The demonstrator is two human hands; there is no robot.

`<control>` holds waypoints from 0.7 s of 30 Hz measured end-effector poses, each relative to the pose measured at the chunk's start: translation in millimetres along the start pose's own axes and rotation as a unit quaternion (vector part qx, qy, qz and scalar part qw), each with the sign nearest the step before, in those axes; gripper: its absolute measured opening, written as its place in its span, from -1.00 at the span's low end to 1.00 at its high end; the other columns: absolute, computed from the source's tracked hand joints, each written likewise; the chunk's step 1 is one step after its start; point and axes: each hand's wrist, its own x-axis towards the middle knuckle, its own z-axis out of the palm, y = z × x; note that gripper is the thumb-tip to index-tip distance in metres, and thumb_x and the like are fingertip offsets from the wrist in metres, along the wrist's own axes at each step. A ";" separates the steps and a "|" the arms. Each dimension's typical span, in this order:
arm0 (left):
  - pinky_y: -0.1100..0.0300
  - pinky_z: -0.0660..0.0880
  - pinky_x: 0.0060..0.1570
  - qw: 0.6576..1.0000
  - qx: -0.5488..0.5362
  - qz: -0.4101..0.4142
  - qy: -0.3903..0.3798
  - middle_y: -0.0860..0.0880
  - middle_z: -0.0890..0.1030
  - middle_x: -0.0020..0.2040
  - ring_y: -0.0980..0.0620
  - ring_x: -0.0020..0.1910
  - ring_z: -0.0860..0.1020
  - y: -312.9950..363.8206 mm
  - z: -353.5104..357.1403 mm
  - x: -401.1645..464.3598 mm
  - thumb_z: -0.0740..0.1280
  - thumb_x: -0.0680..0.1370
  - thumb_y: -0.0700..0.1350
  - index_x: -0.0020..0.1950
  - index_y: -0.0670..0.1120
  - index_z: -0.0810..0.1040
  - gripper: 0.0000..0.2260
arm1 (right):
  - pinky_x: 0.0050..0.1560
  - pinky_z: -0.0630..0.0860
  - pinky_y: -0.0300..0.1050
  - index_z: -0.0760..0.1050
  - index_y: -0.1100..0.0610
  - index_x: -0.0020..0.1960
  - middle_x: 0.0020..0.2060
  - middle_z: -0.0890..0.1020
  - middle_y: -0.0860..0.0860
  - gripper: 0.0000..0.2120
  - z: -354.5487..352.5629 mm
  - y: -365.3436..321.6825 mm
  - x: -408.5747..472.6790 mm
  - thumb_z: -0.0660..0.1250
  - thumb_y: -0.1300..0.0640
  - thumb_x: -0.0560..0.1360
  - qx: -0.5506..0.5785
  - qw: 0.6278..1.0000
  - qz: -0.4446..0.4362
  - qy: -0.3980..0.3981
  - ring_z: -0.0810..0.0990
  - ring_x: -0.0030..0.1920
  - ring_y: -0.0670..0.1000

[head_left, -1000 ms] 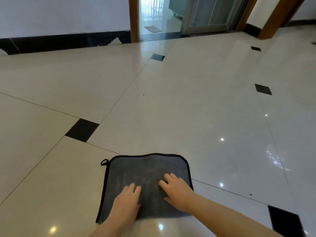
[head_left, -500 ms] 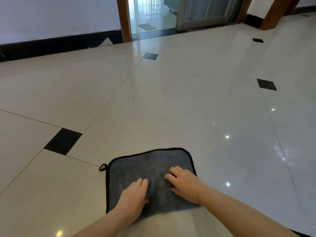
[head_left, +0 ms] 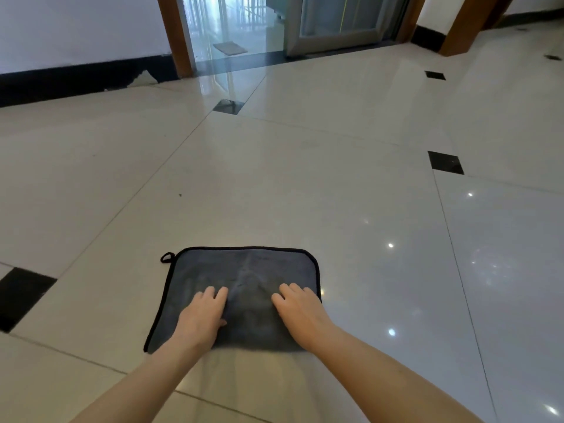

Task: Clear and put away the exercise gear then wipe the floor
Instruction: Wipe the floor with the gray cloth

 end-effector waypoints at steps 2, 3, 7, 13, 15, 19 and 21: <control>0.21 0.37 -0.08 1.000 -0.015 -0.016 0.008 -0.02 0.40 0.14 0.00 0.12 0.40 1.8 -2.0 13.6 0.28 0.54 -0.04 0.25 -0.03 0.28 -0.68 | -0.41 0.11 -0.22 0.46 0.01 -0.39 -0.42 0.49 -0.06 -0.52 -0.4 12.0 7.6 0.63 0.08 -0.21 -0.007 1.000 0.002 0.003 0.47 -0.43 -0.03; 0.22 0.36 -0.11 0.999 -0.027 -0.024 0.013 -0.01 0.41 0.11 0.00 0.10 0.41 2.7 -3.6 19.4 0.29 0.54 -0.04 0.23 -0.02 0.30 -0.69 | -0.41 0.13 -0.22 0.49 0.01 -0.37 -0.40 0.50 -0.05 -0.53 0.3 18.0 12.2 0.62 0.08 -0.20 -0.003 1.000 0.007 0.003 0.48 -0.41 -0.02; 0.19 0.38 -0.14 0.996 -0.067 -0.045 0.023 -0.01 0.42 0.02 0.01 0.01 0.42 3.9 -7.7 44.8 0.33 0.51 -0.08 0.13 -0.02 0.33 -0.74 | -0.31 0.34 -0.16 0.56 0.03 -0.09 -0.16 0.57 0.00 -0.63 -9.0 36.3 26.1 0.55 0.06 0.13 0.012 0.999 0.015 0.043 0.55 -0.17 0.04; 0.18 0.32 -0.10 0.989 -0.106 -0.059 -0.079 -0.01 0.41 -0.02 0.00 -0.03 0.42 -12.4 -16.8 89.2 0.45 0.41 -0.03 -0.02 0.00 0.26 -0.63 | 0.07 0.33 0.00 0.29 0.06 0.35 0.28 0.36 0.07 -0.59 -13.8 62.5 55.4 0.20 0.14 0.51 0.060 0.998 -0.011 0.032 0.30 0.27 0.12; 0.19 0.30 -0.11 0.989 -0.110 -0.059 -0.083 0.01 0.39 -0.03 0.01 -0.04 0.42 -15.2 -19.1 102.6 0.46 0.41 -0.01 -0.02 0.00 0.26 -0.62 | 0.13 0.34 0.02 0.26 0.04 0.39 0.34 0.32 0.08 -0.56 -13.9 69.2 66.9 0.20 0.14 0.52 0.063 0.997 -0.008 0.034 0.25 0.34 0.13; 0.19 0.28 -0.15 0.988 -0.119 -0.055 -0.083 0.01 0.37 -0.08 0.01 -0.08 0.39 -17.1 -25.5 129.7 0.46 0.41 0.00 -0.02 -0.02 0.26 -0.61 | 0.30 0.24 0.06 0.17 0.01 0.46 0.45 0.20 0.08 -0.49 -15.0 85.4 91.0 0.18 0.15 0.54 0.064 0.997 -0.007 0.030 0.11 0.46 0.14; 0.19 0.25 -0.18 0.988 -0.124 -0.054 -0.080 0.03 0.35 -0.14 0.02 -0.13 0.36 -19.0 -29.9 144.8 0.46 0.41 -0.01 -0.03 -0.02 0.26 -0.62 | 0.33 0.19 0.07 0.16 0.00 0.47 0.47 0.18 0.08 -0.48 -15.8 93.2 104.7 0.18 0.15 0.54 0.071 0.997 -0.006 0.032 0.08 0.48 0.13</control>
